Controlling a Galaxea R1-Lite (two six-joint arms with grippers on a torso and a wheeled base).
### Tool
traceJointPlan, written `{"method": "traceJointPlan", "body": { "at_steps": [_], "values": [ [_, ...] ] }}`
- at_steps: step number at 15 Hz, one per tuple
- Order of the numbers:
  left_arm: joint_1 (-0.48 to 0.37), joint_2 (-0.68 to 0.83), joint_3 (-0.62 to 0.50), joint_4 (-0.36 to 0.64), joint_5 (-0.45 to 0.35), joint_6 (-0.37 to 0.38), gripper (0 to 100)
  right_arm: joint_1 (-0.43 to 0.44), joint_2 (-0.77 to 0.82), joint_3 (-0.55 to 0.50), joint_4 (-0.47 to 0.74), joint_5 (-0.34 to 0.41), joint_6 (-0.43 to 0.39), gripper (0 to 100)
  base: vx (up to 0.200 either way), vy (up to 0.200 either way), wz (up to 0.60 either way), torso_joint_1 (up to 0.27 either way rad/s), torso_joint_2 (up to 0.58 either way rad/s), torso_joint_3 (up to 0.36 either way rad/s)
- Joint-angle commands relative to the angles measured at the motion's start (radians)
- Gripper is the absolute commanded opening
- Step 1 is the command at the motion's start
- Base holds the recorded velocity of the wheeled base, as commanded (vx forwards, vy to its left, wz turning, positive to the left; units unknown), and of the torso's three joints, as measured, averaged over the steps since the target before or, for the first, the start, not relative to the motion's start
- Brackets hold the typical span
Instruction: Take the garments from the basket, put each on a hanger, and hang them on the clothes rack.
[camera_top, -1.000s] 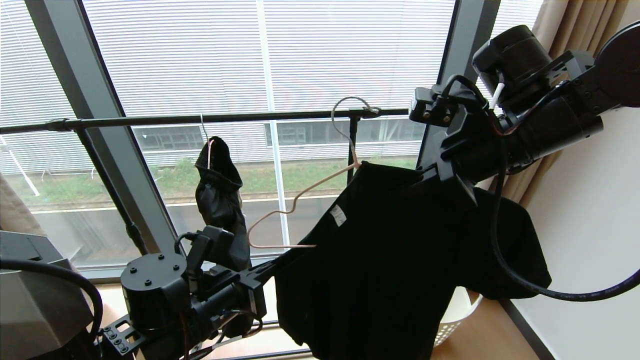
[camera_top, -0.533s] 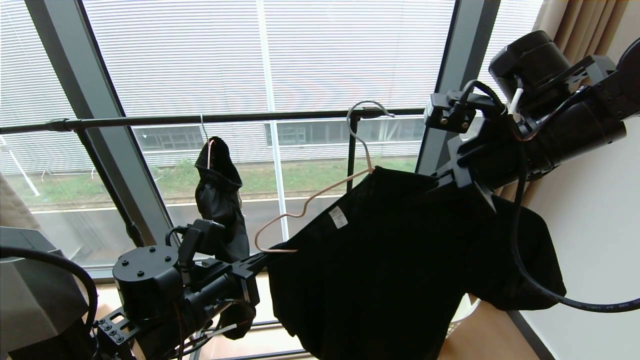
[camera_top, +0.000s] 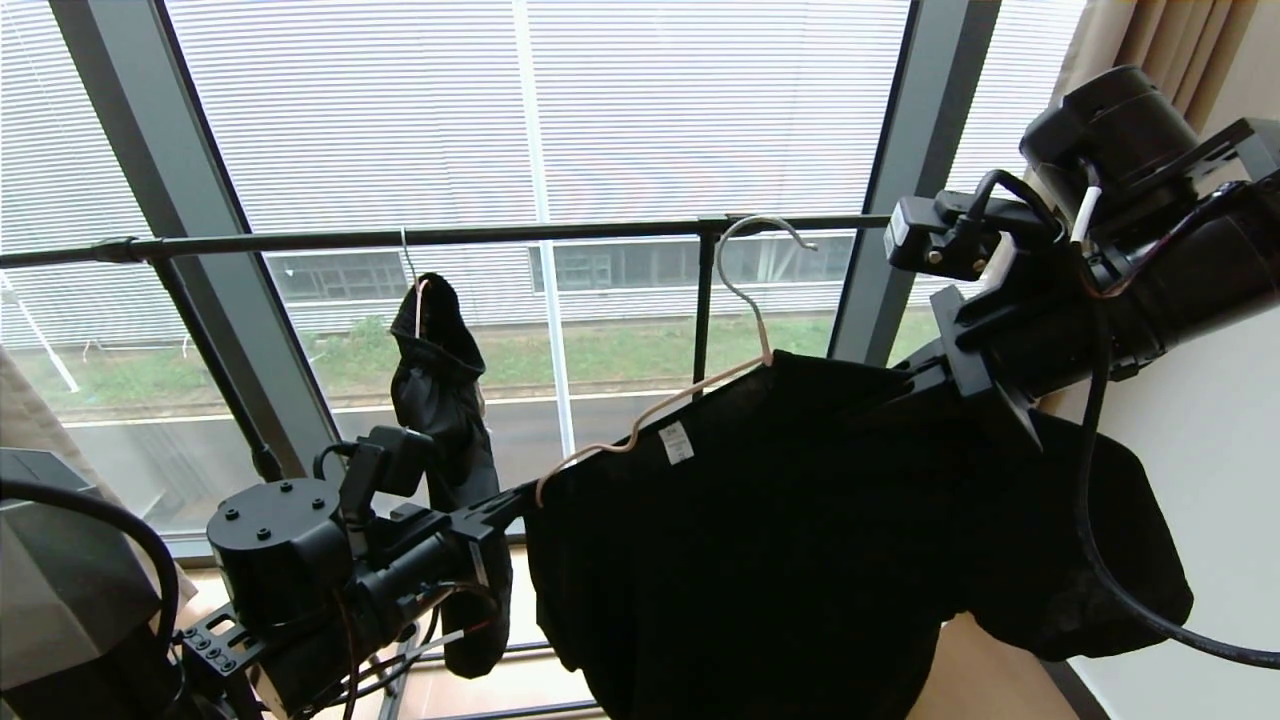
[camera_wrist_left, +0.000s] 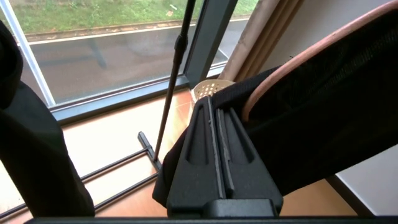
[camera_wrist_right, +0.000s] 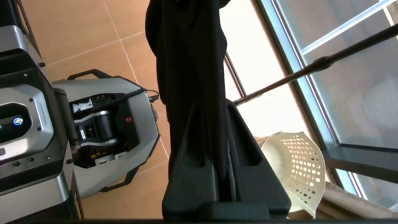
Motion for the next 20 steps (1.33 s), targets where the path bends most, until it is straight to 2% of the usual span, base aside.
{"method": "traceJointPlan", "body": {
  "at_steps": [1,2,3,6,10,12,13,14,16,20],
  "values": [
    [0.012,0.0,-0.005,0.0,-0.001,0.0,0,0.0,-0.029,0.053,-0.046,0.001,0.001,0,0.0,0.0,0.0,0.0,0.0,0.0],
    [0.012,0.0,-0.005,0.0,-0.001,0.0,0,0.0,-0.029,0.053,-0.046,0.001,0.001,0,0.0,0.0,0.0,0.0,0.0,0.0],
    [0.015,-0.027,-0.005,0.002,-0.001,0.0,0,0.0,-0.033,0.14,-0.143,0.001,0.001,0,0.0,0.0,0.0,0.0,0.0,0.0],
    [0.03,-0.085,-0.005,0.009,-0.027,0.0,0,0.001,-0.034,0.266,-0.298,0.001,0.004,0,0.0,0.0,0.0,0.0,0.0,0.0],
    [0.047,-0.108,-0.009,0.011,-0.03,0.004,0,0.009,-0.036,0.304,-0.309,0.001,0.012,0,0.0,0.0,0.0,0.0,0.0,0.0],
    [0.044,-0.125,-0.006,0.011,-0.038,0.004,0,0.014,-0.031,0.349,-0.369,0.001,0.023,0,0.0,0.0,0.0,0.0,0.0,0.0],
    [0.04,-0.14,0.0,0.011,-0.044,0.01,0,0.026,-0.028,0.426,-0.497,0.018,0.067,0,0.0,0.0,0.0,0.0,0.0,0.0],
    [0.035,-0.142,0.0,0.012,-0.046,0.01,0,0.034,-0.028,0.464,-0.565,0.063,0.124,0,0.0,0.0,0.0,0.0,0.0,0.0],
    [0.023,-0.149,0.004,0.012,-0.046,0.012,0,0.047,-0.028,0.505,-0.639,0.083,0.2,0,0.0,0.0,0.0,0.0,0.0,0.0],
    [-0.023,-0.181,0.026,0.012,-0.044,0.04,0,0.047,-0.052,0.63,-0.781,0.081,0.216,0,0.0,0.0,0.0,0.0,0.0,0.0]
  ]
}}
